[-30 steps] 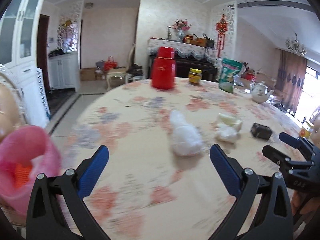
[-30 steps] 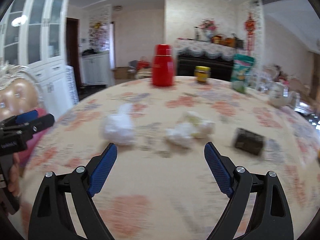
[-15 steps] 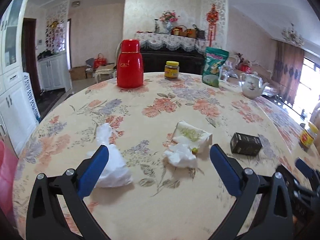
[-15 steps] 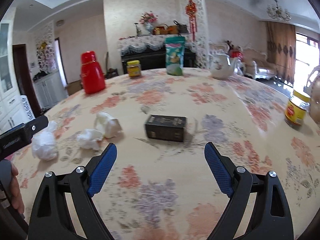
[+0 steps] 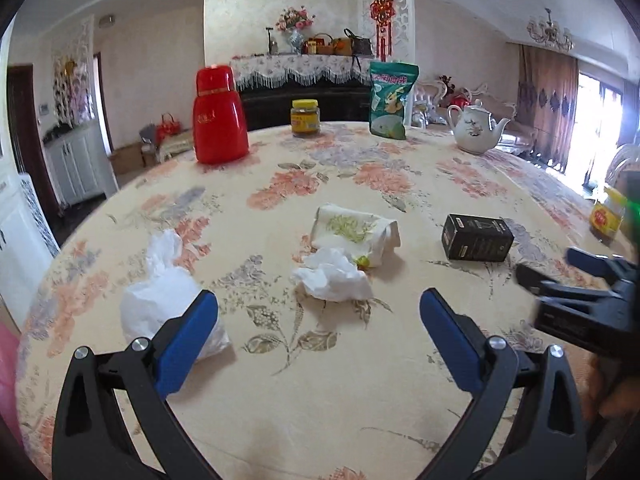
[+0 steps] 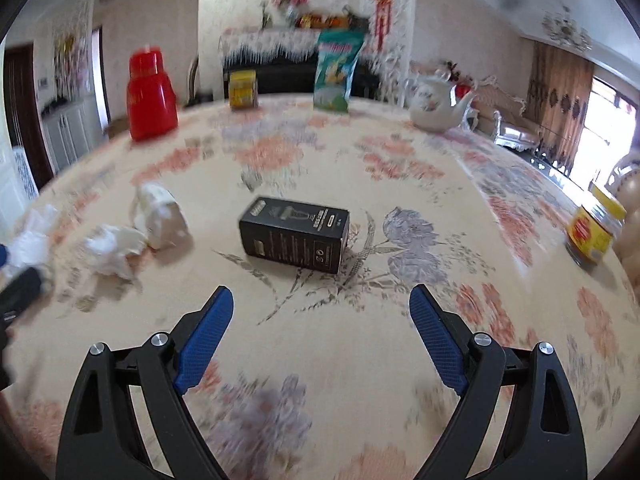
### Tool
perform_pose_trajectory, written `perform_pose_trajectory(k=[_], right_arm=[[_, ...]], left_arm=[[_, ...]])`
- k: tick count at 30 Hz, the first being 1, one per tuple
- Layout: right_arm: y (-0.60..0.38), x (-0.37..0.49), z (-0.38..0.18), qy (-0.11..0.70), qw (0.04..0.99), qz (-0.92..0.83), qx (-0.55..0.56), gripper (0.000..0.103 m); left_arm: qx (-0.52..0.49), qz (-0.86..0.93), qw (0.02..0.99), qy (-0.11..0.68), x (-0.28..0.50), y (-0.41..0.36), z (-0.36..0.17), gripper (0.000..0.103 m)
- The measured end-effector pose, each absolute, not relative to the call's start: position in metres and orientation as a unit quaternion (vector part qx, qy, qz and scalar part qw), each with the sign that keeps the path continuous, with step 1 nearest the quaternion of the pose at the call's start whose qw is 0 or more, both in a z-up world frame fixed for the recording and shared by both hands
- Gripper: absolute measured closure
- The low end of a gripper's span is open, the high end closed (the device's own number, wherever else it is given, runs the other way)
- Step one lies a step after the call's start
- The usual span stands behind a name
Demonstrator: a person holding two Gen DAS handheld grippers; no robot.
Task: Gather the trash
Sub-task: 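Grasp the black printed product box with the right tool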
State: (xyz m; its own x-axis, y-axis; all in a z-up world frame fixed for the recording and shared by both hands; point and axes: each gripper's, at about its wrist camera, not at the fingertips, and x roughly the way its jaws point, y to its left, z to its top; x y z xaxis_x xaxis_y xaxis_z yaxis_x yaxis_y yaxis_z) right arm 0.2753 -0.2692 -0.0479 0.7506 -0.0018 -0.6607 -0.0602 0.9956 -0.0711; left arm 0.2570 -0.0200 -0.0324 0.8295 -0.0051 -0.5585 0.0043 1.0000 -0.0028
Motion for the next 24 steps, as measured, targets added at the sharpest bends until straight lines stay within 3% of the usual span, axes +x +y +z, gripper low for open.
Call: perform_pose_trajectory(k=[10, 16, 17, 18, 20, 24], right_arm=[[-0.272, 0.357, -0.071, 0.425, 0.900, 0.034, -0.095, 0.018], [-0.255, 0.374, -0.069, 0.417, 0.896, 0.098, -0.117, 0.018], [-0.252, 0.375, -0.069, 0.416, 0.895, 0.111, -0.112, 0.025], [-0.250, 0.375, -0.070, 0.418, 0.894, 0.119, -0.108, 0.044], [-0.247, 0.373, -0.069, 0.422, 0.893, 0.125, -0.091, 0.058], [-0.239, 0.353, -0.065, 0.409, 0.899, 0.136, -0.080, 0.063]], left_arm=[[-0.028, 0.022, 0.956, 0.290, 0.259, -0.002, -0.032, 0.005], [-0.007, 0.016, 0.955, 0.295, 0.260, -0.011, -0.036, 0.005], [-0.004, 0.016, 0.955, 0.295, 0.260, -0.012, -0.037, 0.005], [-0.002, 0.016, 0.956, 0.294, 0.259, -0.013, -0.037, 0.005], [-0.002, 0.015, 0.955, 0.297, 0.260, -0.013, -0.038, 0.005], [-0.013, 0.012, 0.952, 0.305, 0.263, -0.011, -0.040, 0.005]])
